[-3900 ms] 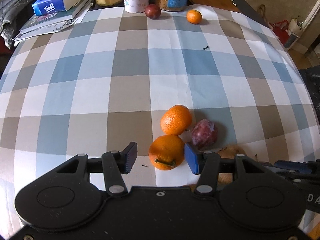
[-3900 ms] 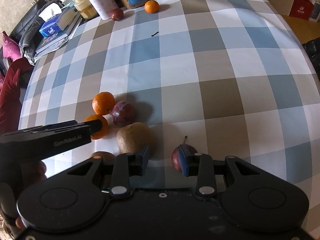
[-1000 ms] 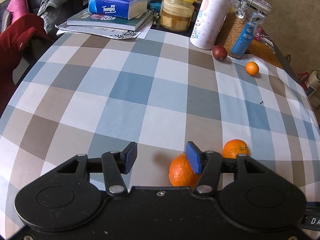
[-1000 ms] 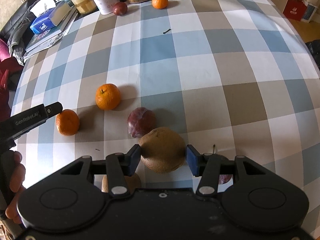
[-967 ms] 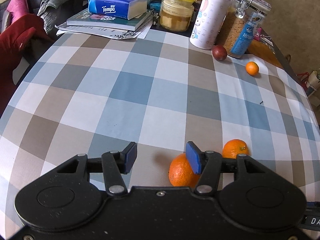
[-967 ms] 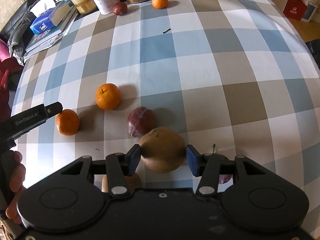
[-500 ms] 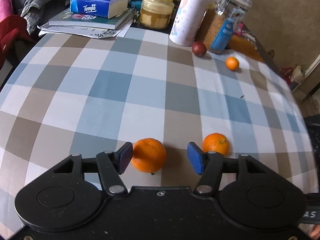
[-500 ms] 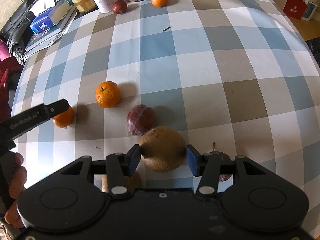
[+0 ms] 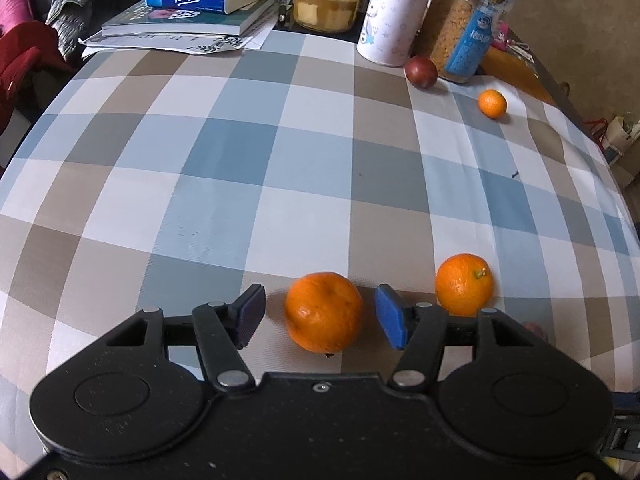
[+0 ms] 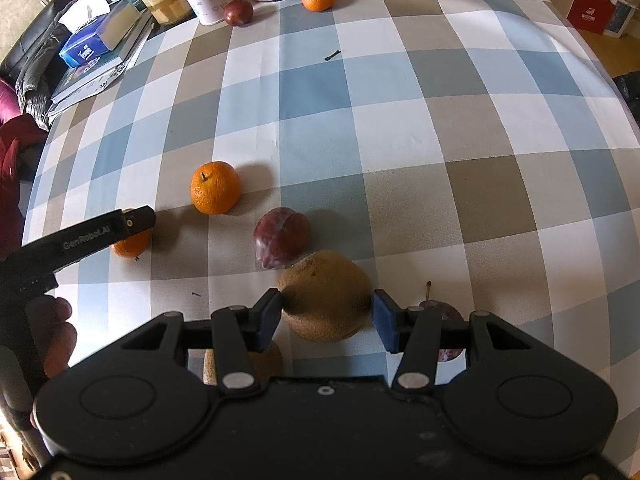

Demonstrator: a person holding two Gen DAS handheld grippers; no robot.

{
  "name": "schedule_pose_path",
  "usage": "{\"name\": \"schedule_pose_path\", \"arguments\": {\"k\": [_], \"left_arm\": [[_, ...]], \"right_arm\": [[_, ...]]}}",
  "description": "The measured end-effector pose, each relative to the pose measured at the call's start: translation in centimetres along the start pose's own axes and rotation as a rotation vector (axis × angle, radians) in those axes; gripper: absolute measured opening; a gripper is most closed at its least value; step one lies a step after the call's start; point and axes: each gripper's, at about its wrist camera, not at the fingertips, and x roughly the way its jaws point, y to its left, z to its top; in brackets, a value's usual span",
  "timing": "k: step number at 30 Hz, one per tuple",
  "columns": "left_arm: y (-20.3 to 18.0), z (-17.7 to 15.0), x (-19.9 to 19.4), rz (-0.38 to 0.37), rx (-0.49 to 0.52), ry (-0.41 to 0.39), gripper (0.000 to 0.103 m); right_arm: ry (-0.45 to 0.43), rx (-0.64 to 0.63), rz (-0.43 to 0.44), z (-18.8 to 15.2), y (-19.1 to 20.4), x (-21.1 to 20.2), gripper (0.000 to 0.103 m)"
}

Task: Organize fruits
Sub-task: 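Close the left gripper on the mandarin while the right gripper holds the kiwi, then carry the mandarin with the left tool over the gold tray while the right tool carries the kiwi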

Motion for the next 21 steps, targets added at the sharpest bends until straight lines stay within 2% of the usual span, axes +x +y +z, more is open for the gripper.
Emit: {"name": "schedule_pose_path", "arguments": {"k": [3, 7, 13, 19, 21], "left_arm": [[-0.3, -0.1, 0.2, 0.004, 0.009, 0.002, 0.061], [-0.7, -0.2, 0.3, 0.007, 0.036, -0.002, 0.05], [-1.2, -0.3, 0.2, 0.024, 0.056, -0.015, 0.05], [-1.1, -0.3, 0.2, 0.02, 0.053, -0.013, 0.05], [-1.2, -0.3, 0.2, 0.019, 0.053, -0.013, 0.05]], "right_arm": [[-0.001, -0.001, -0.002, 0.1, 0.0, 0.1, 0.054], [-0.007, -0.004, -0.008, 0.1, 0.2, 0.0, 0.054], [-0.014, -0.018, -0.009, 0.4, 0.4, 0.5, 0.055], [0.084, 0.064, 0.111, 0.7, -0.6, 2.8, 0.053], [0.09, 0.08, 0.128, 0.7, -0.8, 3.0, 0.053]]}}
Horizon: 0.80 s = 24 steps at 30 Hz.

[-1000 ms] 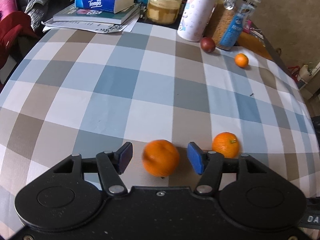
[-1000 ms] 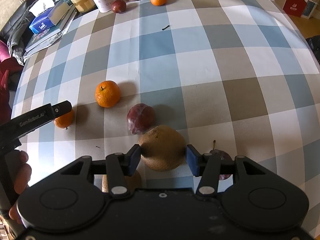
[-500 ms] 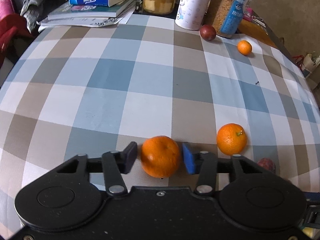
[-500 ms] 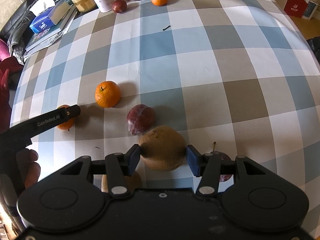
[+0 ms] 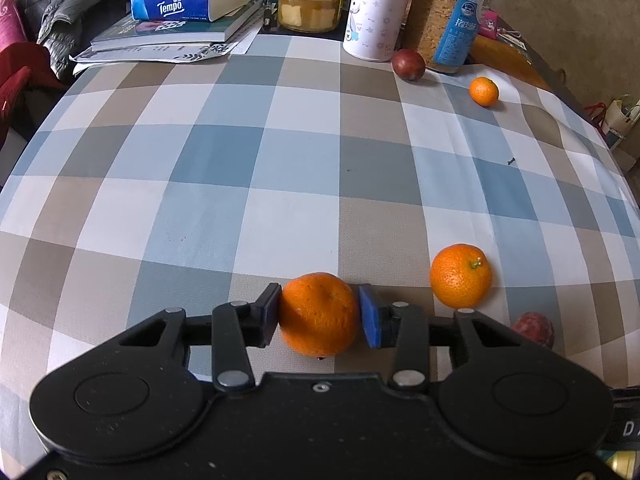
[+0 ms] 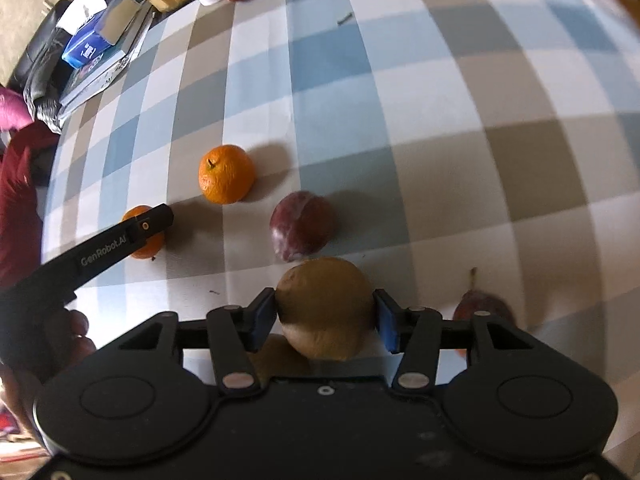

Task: Organize fruits
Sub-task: 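Carry the mandarin with the left tool over the gold tray while the right tool carries the kiwi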

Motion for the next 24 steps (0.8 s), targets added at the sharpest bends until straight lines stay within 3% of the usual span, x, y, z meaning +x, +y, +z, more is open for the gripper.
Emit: {"name": "schedule_pose_path", "arguments": {"k": [5, 12, 24], "left_arm": [[0.0, 0.0, 0.0, 0.004, 0.004, 0.0, 0.05], [0.0, 0.0, 0.0, 0.005, 0.003, 0.006, 0.05], [-0.5, -0.2, -1.1, 0.011, -0.002, 0.003, 0.049]], "right_arm": [[-0.016, -0.042, -0.015, -0.2, 0.5, -0.1, 0.052], [-0.084, -0.097, -0.104, -0.7, 0.9, -0.9, 0.053], [-0.138, -0.102, -0.069, -2.0, 0.1, -4.7, 0.053]]}}
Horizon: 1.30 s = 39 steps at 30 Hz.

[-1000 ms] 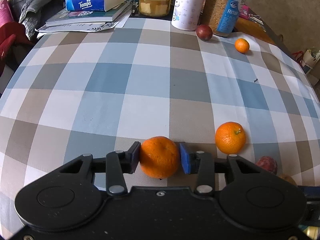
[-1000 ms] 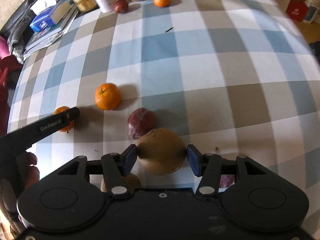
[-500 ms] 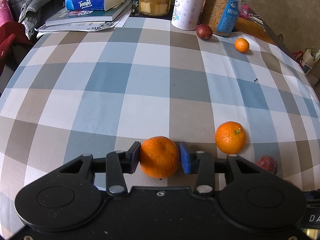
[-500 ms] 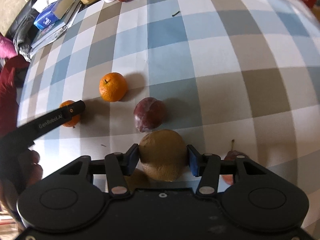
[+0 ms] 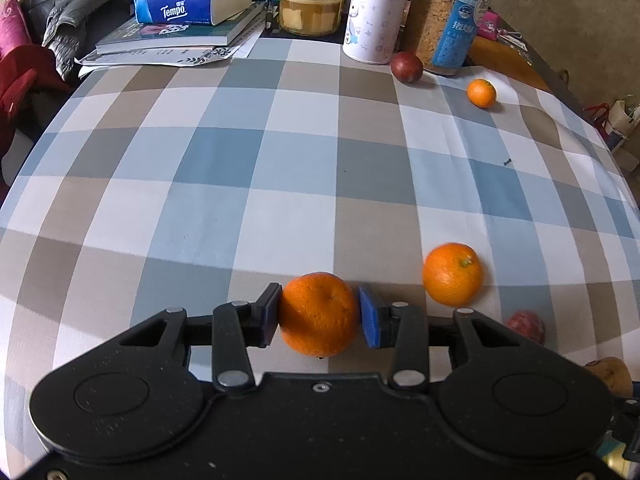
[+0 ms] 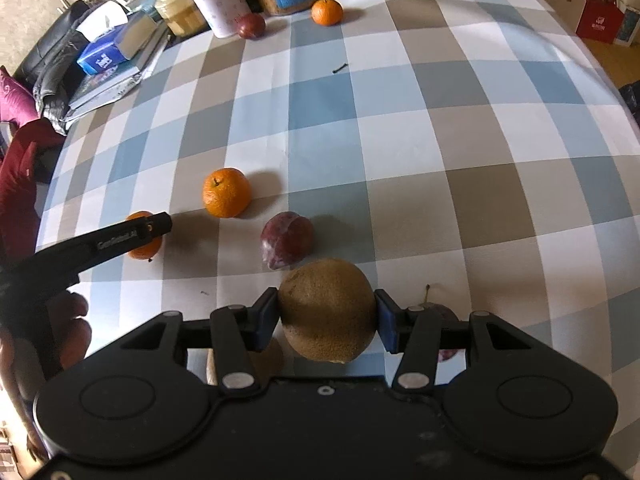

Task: Organize fruits
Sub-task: 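Carry the mandarin with the left tool over the gold tray while the right tool carries the kiwi, then open the left gripper to drop the mandarin while the right gripper releases the kiwi into the tray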

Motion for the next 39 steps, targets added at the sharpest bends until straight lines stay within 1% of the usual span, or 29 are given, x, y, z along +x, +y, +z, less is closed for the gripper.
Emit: {"name": "schedule_pose_path", "arguments": {"k": [6, 12, 18, 24, 32, 39], "left_arm": [[-1.0, -1.5, -2.6, 0.007, 0.03, 0.031, 0.049], [-2.4, -3.5, -6.0, -0.028, 0.062, 0.058, 0.049], [-4.4, -6.1, -9.2, -0.049, 0.108, 0.084, 0.049], [-6.5, -9.1, -11.4, -0.046, 0.175, 0.104, 0.049], [-10.0, -13.1, -12.5, -0.073, 0.27, 0.152, 0.049], [-12.2, -16.0, -12.3, -0.052, 0.326, 0.192, 0.049]], "right_arm": [[-0.012, -0.018, 0.015, -1.6, -0.4, -1.8, 0.053], [-0.008, -0.037, 0.028, -3.9, -0.8, -3.1, 0.053], [-0.011, -0.067, 0.043, -6.7, -1.7, -4.9, 0.053], [-0.006, -0.08, 0.047, -9.4, -2.9, -6.4, 0.053], [-0.018, -0.076, 0.042, -12.4, -4.9, -8.3, 0.053], [-0.02, -0.07, 0.041, -14.3, -6.4, -9.2, 0.053]]}}
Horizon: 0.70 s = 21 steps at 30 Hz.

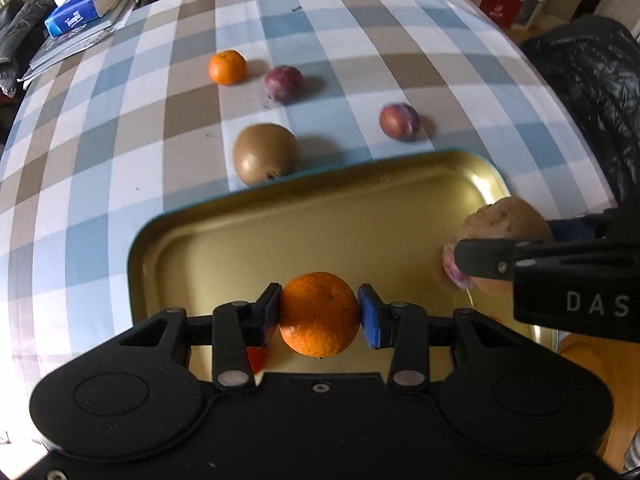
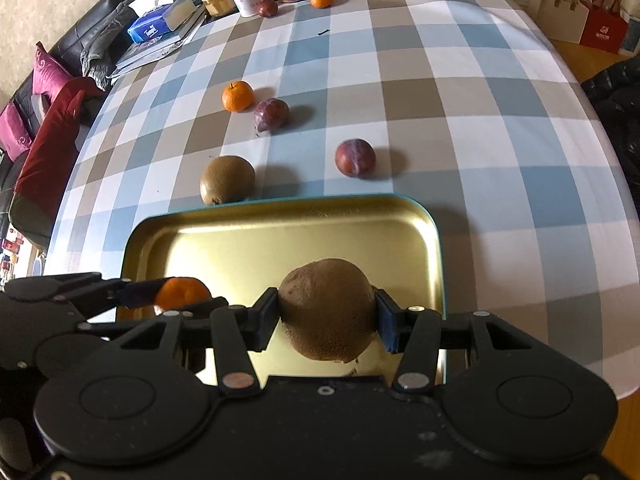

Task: Organize fruits
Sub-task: 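Open the left gripper to drop the mandarin while the right gripper releases the kiwi into the tray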

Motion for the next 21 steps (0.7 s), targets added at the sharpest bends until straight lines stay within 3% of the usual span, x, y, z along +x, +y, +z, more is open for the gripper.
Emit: {"name": "schedule_pose_path", "arguments": {"k": [12, 21], "left_arm": [[-1.2, -1.4, 1.1, 0.062, -0.007, 0.024, 0.049], [-0.1, -1.7, 0.2, 0.104, -0.064, -0.018, 0.05]], "right_arm": [[-0.007, 0.005, -0.006, -2.5, -0.5, -0.4, 0.053], [0.011, -0.042, 0.006, -3.5, 0.5, -0.4, 0.053]]}}
